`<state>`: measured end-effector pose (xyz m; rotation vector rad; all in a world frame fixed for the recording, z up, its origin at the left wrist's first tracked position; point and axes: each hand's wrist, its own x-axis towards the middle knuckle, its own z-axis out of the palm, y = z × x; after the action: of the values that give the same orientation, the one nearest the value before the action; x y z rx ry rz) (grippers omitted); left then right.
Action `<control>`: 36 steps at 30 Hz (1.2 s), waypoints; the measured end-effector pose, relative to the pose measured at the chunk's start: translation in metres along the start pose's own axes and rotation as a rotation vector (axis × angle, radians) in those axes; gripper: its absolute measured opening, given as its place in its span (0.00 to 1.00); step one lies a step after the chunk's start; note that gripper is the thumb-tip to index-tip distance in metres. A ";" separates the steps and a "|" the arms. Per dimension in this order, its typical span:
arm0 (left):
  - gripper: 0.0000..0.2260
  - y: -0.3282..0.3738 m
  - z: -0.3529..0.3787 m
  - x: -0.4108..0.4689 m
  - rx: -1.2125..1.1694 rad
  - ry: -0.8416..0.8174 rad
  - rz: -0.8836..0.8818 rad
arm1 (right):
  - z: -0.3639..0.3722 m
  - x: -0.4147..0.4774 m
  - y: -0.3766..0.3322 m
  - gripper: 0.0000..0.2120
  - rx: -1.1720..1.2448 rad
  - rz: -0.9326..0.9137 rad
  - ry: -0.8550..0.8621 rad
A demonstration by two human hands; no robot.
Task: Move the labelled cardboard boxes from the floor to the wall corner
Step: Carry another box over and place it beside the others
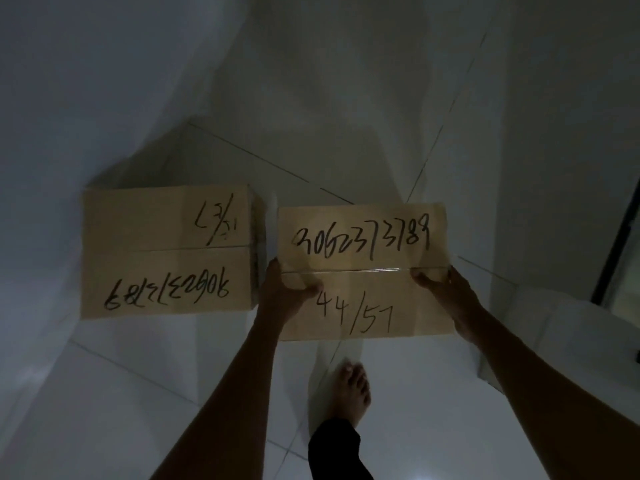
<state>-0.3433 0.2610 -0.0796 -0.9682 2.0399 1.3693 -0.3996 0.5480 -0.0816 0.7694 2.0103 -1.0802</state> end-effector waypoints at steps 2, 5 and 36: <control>0.42 0.007 -0.014 -0.019 -0.004 0.042 -0.001 | -0.005 -0.029 -0.017 0.39 0.005 -0.032 -0.004; 0.43 0.031 -0.048 -0.070 -0.093 0.105 -0.040 | -0.016 -0.091 -0.049 0.42 -0.033 -0.095 -0.002; 0.45 -0.388 -0.483 -0.886 -1.039 1.137 -0.420 | 0.433 -0.942 -0.075 0.25 -0.851 -0.700 -0.843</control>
<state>0.5064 -0.0313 0.5212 -2.9379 1.3428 1.8209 0.2093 -0.0176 0.5434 -0.7663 1.6974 -0.5844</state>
